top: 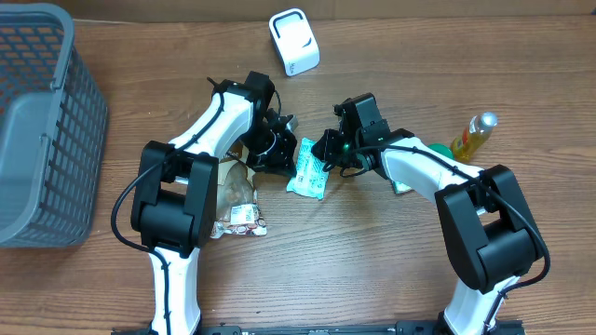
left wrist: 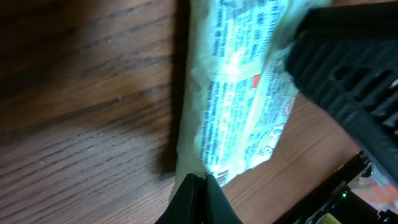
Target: Scan the item barcode
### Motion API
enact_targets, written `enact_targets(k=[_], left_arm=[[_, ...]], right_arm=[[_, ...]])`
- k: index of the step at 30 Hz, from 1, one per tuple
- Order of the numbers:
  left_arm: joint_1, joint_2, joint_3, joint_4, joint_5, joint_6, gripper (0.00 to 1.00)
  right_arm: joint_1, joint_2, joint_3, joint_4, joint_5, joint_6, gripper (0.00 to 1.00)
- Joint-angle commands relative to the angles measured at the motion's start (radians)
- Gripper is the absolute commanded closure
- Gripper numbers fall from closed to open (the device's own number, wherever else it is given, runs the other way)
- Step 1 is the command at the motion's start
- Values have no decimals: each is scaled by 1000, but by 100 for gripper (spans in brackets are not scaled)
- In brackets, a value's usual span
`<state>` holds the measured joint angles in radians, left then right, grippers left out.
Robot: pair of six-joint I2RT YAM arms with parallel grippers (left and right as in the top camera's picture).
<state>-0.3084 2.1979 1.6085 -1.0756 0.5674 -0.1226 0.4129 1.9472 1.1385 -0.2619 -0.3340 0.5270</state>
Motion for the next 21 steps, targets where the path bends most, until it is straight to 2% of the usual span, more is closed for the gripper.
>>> enact_targets(k=[1, 6, 14, 19, 21], left_arm=[[-7, 6, -39, 8, 6, 13, 96], [-6, 6, -73, 23, -2, 10, 96], [-2, 6, -69, 74, -262, -92, 96], [20, 5, -5, 27, -235, -95, 96], [23, 5, 28, 3, -144, -74, 96]], right_arm=[[-1, 17, 13, -8, 12, -4, 80], [-1, 17, 13, -8, 12, -4, 80], [-1, 17, 13, -11, 12, -4, 78], [-1, 17, 13, -8, 13, -5, 75], [-1, 17, 13, -8, 12, -5, 75]])
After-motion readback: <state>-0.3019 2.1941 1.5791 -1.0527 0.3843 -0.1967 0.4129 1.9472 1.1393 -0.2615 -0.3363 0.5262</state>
